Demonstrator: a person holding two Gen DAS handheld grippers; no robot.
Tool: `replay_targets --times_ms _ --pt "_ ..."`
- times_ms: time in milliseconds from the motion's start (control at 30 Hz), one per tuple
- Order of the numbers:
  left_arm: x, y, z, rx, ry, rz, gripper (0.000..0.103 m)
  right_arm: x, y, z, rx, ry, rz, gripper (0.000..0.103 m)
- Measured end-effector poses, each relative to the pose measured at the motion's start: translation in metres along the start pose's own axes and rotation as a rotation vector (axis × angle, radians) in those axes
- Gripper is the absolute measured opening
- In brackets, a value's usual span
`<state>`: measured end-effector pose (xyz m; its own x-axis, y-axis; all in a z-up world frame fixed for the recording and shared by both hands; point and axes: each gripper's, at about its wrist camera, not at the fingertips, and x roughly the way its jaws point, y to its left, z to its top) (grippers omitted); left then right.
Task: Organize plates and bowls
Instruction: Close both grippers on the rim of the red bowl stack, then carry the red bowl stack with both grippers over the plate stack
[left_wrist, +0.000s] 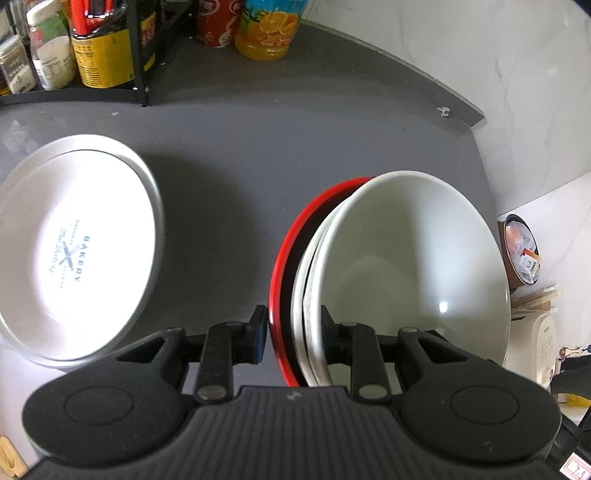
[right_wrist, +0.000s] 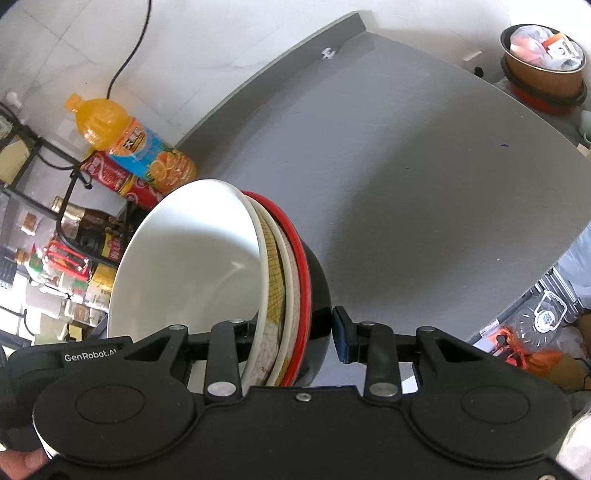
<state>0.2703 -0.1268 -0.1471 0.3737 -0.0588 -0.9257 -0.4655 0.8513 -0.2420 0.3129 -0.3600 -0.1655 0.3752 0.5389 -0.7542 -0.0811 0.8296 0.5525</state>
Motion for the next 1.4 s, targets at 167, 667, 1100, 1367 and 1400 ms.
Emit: replay_targets --times_ms 167,667,1100,1367,1400 --pt "-0.012 0.007 0.004 -0.005 -0.007 0.005 0.025 -0.005 0.015 -0.001 -0.044 -0.011 0.017 0.033" --pt "-0.053 0.042 0.011 -0.048 -0.082 -0.004 0.025 -0.010 0.064 -0.009 -0.137 -0.015 0.058 0.033" --pt "-0.091 0.094 0.025 -0.134 -0.147 0.002 0.025 0.004 0.119 -0.029 -0.245 0.022 0.114 0.033" --pt "-0.098 0.142 0.029 -0.218 -0.158 0.017 0.025 0.025 0.149 -0.045 -0.305 0.072 0.130 0.033" --pt "-0.098 0.148 0.029 -0.228 -0.157 0.017 0.025 0.027 0.152 -0.046 -0.312 0.077 0.130 0.033"
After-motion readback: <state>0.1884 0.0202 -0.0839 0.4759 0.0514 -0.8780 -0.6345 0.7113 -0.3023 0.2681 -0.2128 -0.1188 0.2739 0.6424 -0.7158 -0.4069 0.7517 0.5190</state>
